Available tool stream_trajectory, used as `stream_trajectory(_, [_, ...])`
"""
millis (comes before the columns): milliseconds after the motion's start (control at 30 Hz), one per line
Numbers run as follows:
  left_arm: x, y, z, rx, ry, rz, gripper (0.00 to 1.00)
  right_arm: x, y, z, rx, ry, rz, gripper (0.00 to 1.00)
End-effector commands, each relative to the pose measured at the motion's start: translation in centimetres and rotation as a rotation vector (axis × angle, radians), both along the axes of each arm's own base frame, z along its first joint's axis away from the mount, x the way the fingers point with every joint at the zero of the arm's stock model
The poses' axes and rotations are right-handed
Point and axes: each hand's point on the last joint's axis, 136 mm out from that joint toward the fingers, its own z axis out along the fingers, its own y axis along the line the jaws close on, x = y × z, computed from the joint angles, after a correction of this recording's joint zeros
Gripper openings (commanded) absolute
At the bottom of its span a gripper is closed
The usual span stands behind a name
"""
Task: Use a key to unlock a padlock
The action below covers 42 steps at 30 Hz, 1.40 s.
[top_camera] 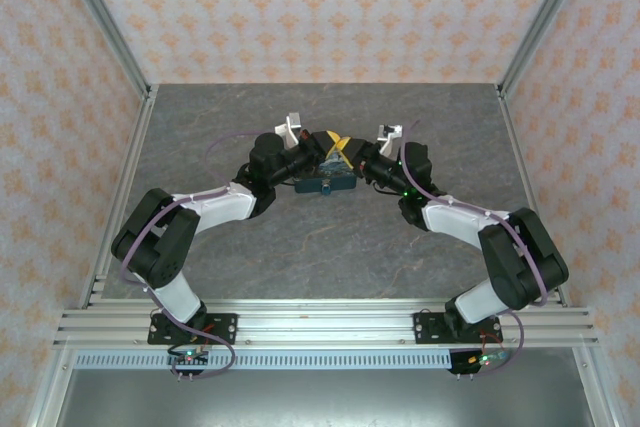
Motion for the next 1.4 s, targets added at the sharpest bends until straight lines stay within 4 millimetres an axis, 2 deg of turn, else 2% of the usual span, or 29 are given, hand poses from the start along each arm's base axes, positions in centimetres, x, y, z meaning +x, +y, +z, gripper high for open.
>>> stream_trajectory(0, [0.0,-0.4,1.6,-0.019,-0.052,-0.009,0.00,-0.4,0.8,1.0,0.013,-0.042,0.042,0.25])
stream_trajectory(133, [0.0,-0.3,1.6,-0.020,-0.052,-0.007,0.00,-0.4,0.8,0.8,0.009,-0.036,0.038,0.17])
stream_trajectory(333, [0.0,-0.3,1.6,-0.020,-0.051,-0.007,0.00,-0.2,0.5,0.5,0.003,-0.031,0.018,0.10])
stream_trajectory(467, [-0.1,-0.2,1.4,-0.018,-0.048,-0.005,0.00,0.2,-0.4,0.3,0.001,-0.025,-0.025,0.05])
stream_trajectory(533, [-0.1,-0.2,1.5,-0.017,-0.051,-0.005,0.00,0.4,-1.0,0.1,0.003,-0.019,-0.054,0.08])
stream_trajectory(600, [-0.2,-0.2,1.5,-0.019,-0.050,-0.005,0.00,0.6,-1.4,0.1,0.009,-0.016,-0.074,0.26])
stream_trajectory(633, [-0.1,-0.2,1.5,-0.019,-0.051,-0.005,0.00,0.7,-1.5,0.2,0.011,-0.016,-0.078,0.28])
stream_trajectory(833, [-0.2,-0.2,1.5,-0.020,-0.050,-0.005,0.00,0.9,-1.5,0.6,0.020,-0.023,-0.077,0.29])
stream_trajectory(1033, [-0.1,-0.2,1.4,-0.018,-0.048,-0.005,0.00,1.0,-1.4,0.6,0.023,-0.022,-0.076,0.24])
stream_trajectory(1367, [-0.2,-0.2,1.3,-0.017,-0.046,-0.007,0.00,1.5,-1.5,0.8,0.026,-0.024,-0.086,0.26])
